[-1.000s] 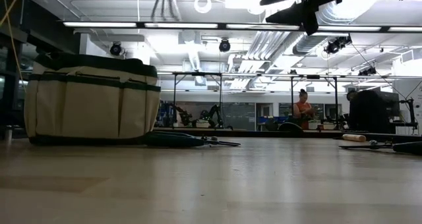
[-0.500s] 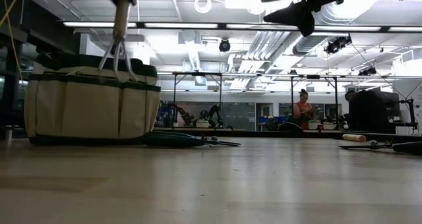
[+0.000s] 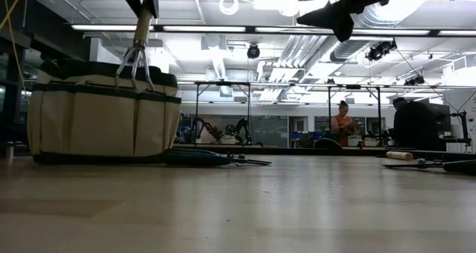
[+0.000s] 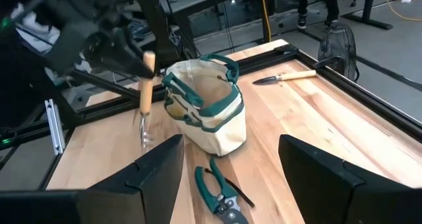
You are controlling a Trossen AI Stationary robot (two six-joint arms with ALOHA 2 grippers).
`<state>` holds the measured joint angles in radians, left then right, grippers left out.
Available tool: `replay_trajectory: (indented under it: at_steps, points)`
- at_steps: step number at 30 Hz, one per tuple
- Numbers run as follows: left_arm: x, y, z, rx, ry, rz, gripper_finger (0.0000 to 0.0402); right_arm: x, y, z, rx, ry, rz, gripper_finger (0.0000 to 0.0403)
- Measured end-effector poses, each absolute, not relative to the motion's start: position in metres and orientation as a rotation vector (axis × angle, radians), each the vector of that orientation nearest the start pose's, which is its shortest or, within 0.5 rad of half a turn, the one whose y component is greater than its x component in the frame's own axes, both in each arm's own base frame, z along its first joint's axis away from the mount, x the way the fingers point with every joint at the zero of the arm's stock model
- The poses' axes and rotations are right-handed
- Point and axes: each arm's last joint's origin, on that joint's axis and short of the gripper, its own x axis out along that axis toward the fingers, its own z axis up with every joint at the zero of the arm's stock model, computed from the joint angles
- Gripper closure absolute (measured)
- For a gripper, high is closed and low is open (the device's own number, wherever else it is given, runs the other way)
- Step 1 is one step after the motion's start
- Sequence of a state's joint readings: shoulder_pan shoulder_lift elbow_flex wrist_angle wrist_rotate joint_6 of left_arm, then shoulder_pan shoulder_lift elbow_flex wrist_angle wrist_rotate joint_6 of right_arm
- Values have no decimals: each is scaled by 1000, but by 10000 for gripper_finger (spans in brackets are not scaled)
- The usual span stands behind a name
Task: Pick & Place Garden tools in Gardening bag
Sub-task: Put the light brown hand rake into the white gardening bag
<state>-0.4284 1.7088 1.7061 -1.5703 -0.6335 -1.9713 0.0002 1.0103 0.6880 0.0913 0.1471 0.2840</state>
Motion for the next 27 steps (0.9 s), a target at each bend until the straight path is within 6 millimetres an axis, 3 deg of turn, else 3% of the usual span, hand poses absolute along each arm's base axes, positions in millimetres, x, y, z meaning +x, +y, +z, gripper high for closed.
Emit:
replay_trajectory:
  at_steps: [10,16,21,27]
  points:
    - [263,-81,361,-878,692,1158,343,224,-4,281,262,241,-185,163]
    - [264,-81,358,-865,717,1158,343,224,-5,281,265,238,-193,163]
    - [257,-79,333,-879,735,1255,343,224,-5,281,267,238,-194,163]
    - [246,-75,334,-916,682,1284,343,224,-5,282,268,234,-193,163]
